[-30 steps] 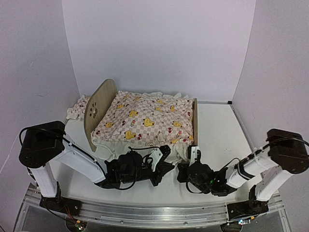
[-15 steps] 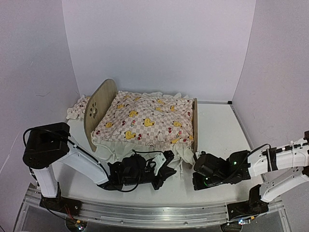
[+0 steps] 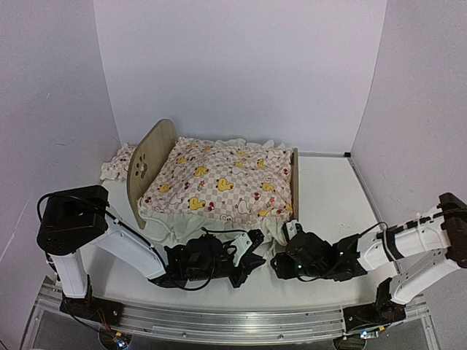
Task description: Set up the pet bed
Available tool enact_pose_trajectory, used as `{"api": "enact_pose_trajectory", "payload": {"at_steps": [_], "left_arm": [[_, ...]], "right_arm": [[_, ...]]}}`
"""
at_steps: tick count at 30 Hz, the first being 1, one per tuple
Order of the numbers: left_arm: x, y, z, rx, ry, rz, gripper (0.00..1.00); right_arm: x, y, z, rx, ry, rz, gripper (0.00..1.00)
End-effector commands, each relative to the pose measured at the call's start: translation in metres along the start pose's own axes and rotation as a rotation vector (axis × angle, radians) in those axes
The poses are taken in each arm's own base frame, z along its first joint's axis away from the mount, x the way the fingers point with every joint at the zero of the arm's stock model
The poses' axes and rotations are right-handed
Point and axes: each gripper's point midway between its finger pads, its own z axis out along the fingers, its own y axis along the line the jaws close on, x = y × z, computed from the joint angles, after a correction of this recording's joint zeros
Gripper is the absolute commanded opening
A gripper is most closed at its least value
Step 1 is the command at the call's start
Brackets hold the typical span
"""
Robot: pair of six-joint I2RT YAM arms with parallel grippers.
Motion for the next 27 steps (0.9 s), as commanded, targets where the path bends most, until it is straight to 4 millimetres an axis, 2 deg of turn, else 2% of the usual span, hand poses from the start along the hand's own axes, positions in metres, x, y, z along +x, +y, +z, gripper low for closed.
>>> {"api": "enact_pose_trajectory", "payload": {"at_steps": [1, 9, 11, 13, 16, 19, 22, 24, 27], "left_arm": [[-0.023, -0.003, -0.003, -0.001, -0.061, -0.019, 0.0], [-0.025, -0.003, -0.01, 0.002, -0.066, -0.019, 0.0], [-0.025, -0.003, -0.012, 0.004, -0.065, -0.016, 0.0], [-0.026, -0.003, -0.013, 0.005, -0.065, -0.012, 0.0], [-0.024, -0.006, -0.014, 0.004, -0.053, 0.01, 0.0], [-0.016, -0.012, -0.009, 0.015, -0.029, 0.025, 0.0], [-0.004, -0.021, 0.0, 0.043, -0.002, 0.031, 0.0], [0.005, -0.022, 0.007, 0.051, 0.018, 0.03, 0.0], [0.013, -0.027, 0.013, 0.063, 0.036, 0.045, 0.0]], "right_arm": [[-0.041, 0.015, 0.012, 0.015, -0.183, -0.01, 0.5], [-0.019, 0.003, 0.044, 0.083, -0.141, -0.04, 0.41], [-0.011, 0.005, 0.051, 0.078, -0.116, -0.047, 0.34], [-0.006, 0.003, 0.052, 0.091, -0.103, -0.047, 0.2], [-0.005, -0.01, 0.027, 0.115, -0.11, -0.013, 0.0], [0.005, -0.027, 0.005, 0.112, -0.071, 0.035, 0.0], [0.019, -0.039, -0.002, 0.113, 0.019, 0.06, 0.0], [0.016, -0.039, -0.01, 0.1, 0.009, 0.076, 0.0], [-0.001, -0.042, -0.027, 0.084, -0.074, 0.108, 0.0]]}}
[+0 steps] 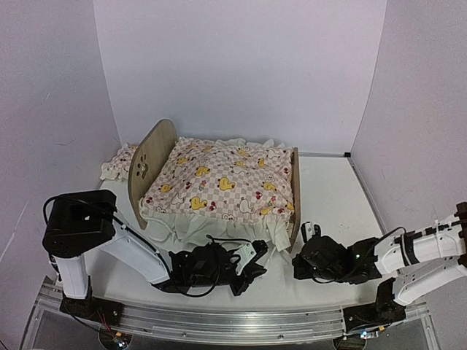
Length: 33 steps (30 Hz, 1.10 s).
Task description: Set up the pet bed
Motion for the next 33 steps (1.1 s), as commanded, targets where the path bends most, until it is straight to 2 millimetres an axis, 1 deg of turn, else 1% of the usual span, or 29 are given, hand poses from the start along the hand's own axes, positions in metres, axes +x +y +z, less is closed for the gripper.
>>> {"api": "enact_pose_trajectory", "payload": {"at_steps": [1, 4, 5, 6, 7, 9, 10, 11, 12, 13, 15, 17, 19, 21, 22, 23, 24, 25, 26, 27, 28, 29, 30, 31, 32, 33], "left_arm": [[-0.007, -0.018, 0.011, 0.043, -0.012, 0.043, 0.0], [-0.002, -0.028, 0.015, 0.07, 0.007, 0.065, 0.0], [-0.001, -0.033, 0.015, 0.086, 0.016, 0.078, 0.0], [-0.001, -0.036, 0.013, 0.095, 0.02, 0.085, 0.02], [-0.003, -0.036, 0.01, 0.096, 0.022, 0.083, 0.11], [-0.013, -0.034, 0.0, 0.081, 0.001, 0.07, 0.37], [-0.019, -0.031, -0.005, 0.071, -0.012, 0.06, 0.44], [-0.027, -0.029, -0.01, 0.065, -0.029, 0.047, 0.57], [-0.034, -0.027, -0.014, 0.061, -0.045, 0.033, 0.72], [-0.037, -0.024, -0.016, 0.058, -0.05, 0.015, 0.76], [-0.045, -0.014, -0.014, 0.03, -0.067, -0.025, 0.78], [-0.053, 0.001, -0.006, -0.008, -0.084, -0.083, 0.77], [-0.063, 0.021, 0.0, -0.038, -0.106, -0.212, 0.76], [-0.072, 0.031, 0.004, -0.039, -0.123, -0.278, 0.84], [-0.073, 0.036, 0.006, -0.061, -0.129, -0.297, 0.83], [-0.072, 0.038, 0.007, -0.067, -0.128, -0.317, 0.8], [-0.069, 0.035, 0.009, -0.049, -0.12, -0.319, 0.73], [-0.065, 0.027, 0.009, -0.017, -0.103, -0.293, 0.62], [-0.059, 0.017, 0.007, -0.003, -0.089, -0.236, 0.58], [-0.051, 0.005, 0.003, 0.001, -0.075, -0.149, 0.59], [-0.042, -0.016, -0.004, 0.014, -0.061, -0.052, 0.61], [-0.033, -0.022, -0.011, 0.011, -0.045, 0.023, 0.63], [-0.032, -0.033, -0.022, 0.019, -0.052, 0.063, 0.67], [-0.032, -0.029, -0.029, -0.002, -0.055, 0.056, 0.72], [-0.034, -0.021, -0.032, -0.033, -0.063, 0.022, 0.77], [-0.039, -0.015, -0.031, -0.052, -0.075, -0.008, 0.79]], "right_arm": [[-0.027, -0.001, -0.026, -0.032, -0.104, 0.051, 0.0], [-0.049, 0.011, -0.043, -0.098, -0.18, 0.036, 0.0], [-0.053, 0.014, -0.047, -0.107, -0.192, 0.018, 0.0], [-0.056, 0.016, -0.049, -0.109, -0.2, 0.004, 0.0], [-0.058, 0.016, -0.051, -0.109, -0.205, -0.003, 0.0], [-0.059, 0.018, -0.053, -0.121, -0.204, -0.016, 0.0], [-0.058, 0.019, -0.053, -0.125, -0.201, -0.02, 0.0], [-0.057, 0.02, -0.052, -0.129, -0.196, -0.024, 0.0], [-0.056, 0.021, -0.052, -0.132, -0.191, -0.029, 0.0], [-0.055, 0.021, -0.051, -0.134, -0.187, -0.032, 0.0], [-0.055, 0.024, -0.05, -0.143, -0.188, -0.04, 0.0], [-0.056, 0.027, -0.05, -0.152, -0.19, -0.044, 0.0], [-0.058, 0.029, -0.051, -0.158, -0.193, -0.05, 0.0], [-0.061, 0.031, -0.052, -0.162, -0.203, -0.056, 0.0], [-0.063, 0.032, -0.053, -0.163, -0.207, -0.061, 0.0], [-0.064, 0.033, -0.053, -0.162, -0.211, -0.064, 0.0], [-0.065, 0.034, -0.053, -0.161, -0.215, -0.069, 0.0], [-0.066, 0.034, -0.053, -0.157, -0.216, -0.075, 0.0], [-0.067, 0.035, -0.054, -0.156, -0.22, -0.08, 0.0], [-0.068, 0.035, -0.054, -0.155, -0.223, -0.085, 0.0], [-0.069, 0.036, -0.054, -0.153, -0.224, -0.089, 0.0], [-0.069, 0.036, -0.054, -0.153, -0.224, -0.092, 0.0], [-0.07, 0.037, -0.054, -0.155, -0.224, -0.095, 0.0], [-0.069, 0.038, -0.054, -0.159, -0.222, -0.096, 0.0], [-0.069, 0.038, -0.054, -0.162, -0.218, -0.095, 0.0], [-0.068, 0.039, -0.054, -0.166, -0.216, -0.094, 0.0]]}}
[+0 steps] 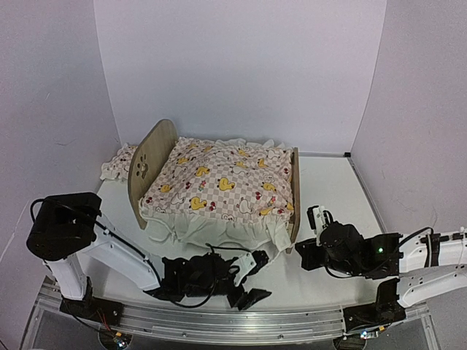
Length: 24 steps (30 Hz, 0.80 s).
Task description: Set up the pet bed
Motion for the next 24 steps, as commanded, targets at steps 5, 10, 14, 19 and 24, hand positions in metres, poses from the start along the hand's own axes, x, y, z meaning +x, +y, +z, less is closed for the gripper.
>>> {"api": "enact_pose_trajectory", "payload": {"at_steps": [5, 10, 14, 19, 24], "left_arm": [[-0.056, 0.028, 0.008, -0.069, -0.116, -0.162, 0.79], [-0.069, 0.038, 0.033, -0.052, -0.131, -0.221, 0.78], [-0.068, 0.059, 0.049, -0.09, -0.125, -0.279, 0.72], [-0.056, 0.076, 0.064, -0.141, -0.105, -0.284, 0.66], [-0.064, 0.084, 0.068, -0.166, -0.126, -0.279, 0.48]], "right_arm": [[-0.022, 0.016, -0.006, -0.05, -0.056, 0.02, 0.0], [-0.028, 0.016, -0.009, -0.048, -0.074, 0.012, 0.0], [-0.033, 0.019, -0.011, -0.056, -0.085, 0.009, 0.0], [-0.035, 0.019, -0.012, -0.058, -0.092, 0.005, 0.0], [-0.032, 0.02, -0.012, -0.066, -0.081, 0.009, 0.0]]}}
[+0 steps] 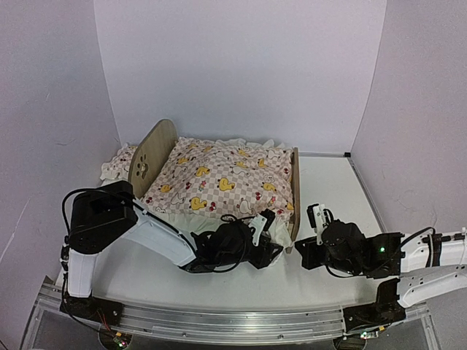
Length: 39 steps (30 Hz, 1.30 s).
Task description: Set up the pet bed
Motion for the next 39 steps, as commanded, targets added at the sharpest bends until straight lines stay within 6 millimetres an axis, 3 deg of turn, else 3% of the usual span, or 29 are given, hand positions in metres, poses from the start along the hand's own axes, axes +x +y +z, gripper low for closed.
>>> {"api": "enact_pose_trajectory", "payload": {"at_steps": [1, 5, 10, 15, 18, 22, 24, 29, 32, 33, 37, 39], "left_arm": [[-0.038, -0.005, 0.003, -0.002, -0.092, -0.007, 0.45], [-0.052, -0.008, -0.006, -0.003, -0.121, 0.022, 0.31], [-0.061, -0.002, -0.022, -0.038, -0.142, 0.067, 0.0], [-0.07, 0.018, -0.063, -0.153, -0.155, 0.145, 0.0], [-0.06, 0.04, -0.081, -0.265, -0.092, 0.214, 0.0], [-0.035, 0.067, -0.075, -0.412, 0.049, 0.285, 0.0], [-0.024, 0.069, -0.067, -0.419, 0.113, 0.295, 0.0], [-0.031, 0.062, -0.068, -0.4, 0.12, 0.306, 0.16], [-0.051, 0.051, -0.083, -0.387, 0.088, 0.327, 0.38], [-0.056, 0.04, -0.089, -0.355, 0.073, 0.33, 0.47], [-0.072, -0.014, -0.101, -0.107, -0.004, 0.244, 0.62], [-0.074, -0.042, -0.1, 0.043, -0.028, 0.161, 0.75]], "right_arm": [[-0.025, 0.014, -0.008, -0.046, -0.063, 0.034, 0.0], [-0.023, 0.014, -0.007, -0.043, -0.057, 0.035, 0.0], [-0.023, 0.015, -0.005, -0.043, -0.051, 0.029, 0.0], [-0.02, 0.013, -0.003, -0.03, -0.045, 0.023, 0.0], [-0.016, 0.01, -0.002, -0.022, -0.038, 0.029, 0.0], [-0.013, 0.008, -0.001, -0.022, -0.036, 0.035, 0.0], [-0.015, 0.011, -0.001, -0.039, -0.044, 0.038, 0.0], [-0.02, 0.021, -0.004, -0.081, -0.047, 0.011, 0.0], [-0.019, 0.024, -0.004, -0.097, -0.04, -0.004, 0.0], [-0.019, 0.025, -0.005, -0.102, -0.04, -0.004, 0.0], [-0.019, 0.026, -0.007, -0.115, -0.037, -0.004, 0.0], [-0.018, 0.027, -0.007, -0.118, -0.034, -0.006, 0.0]]}}
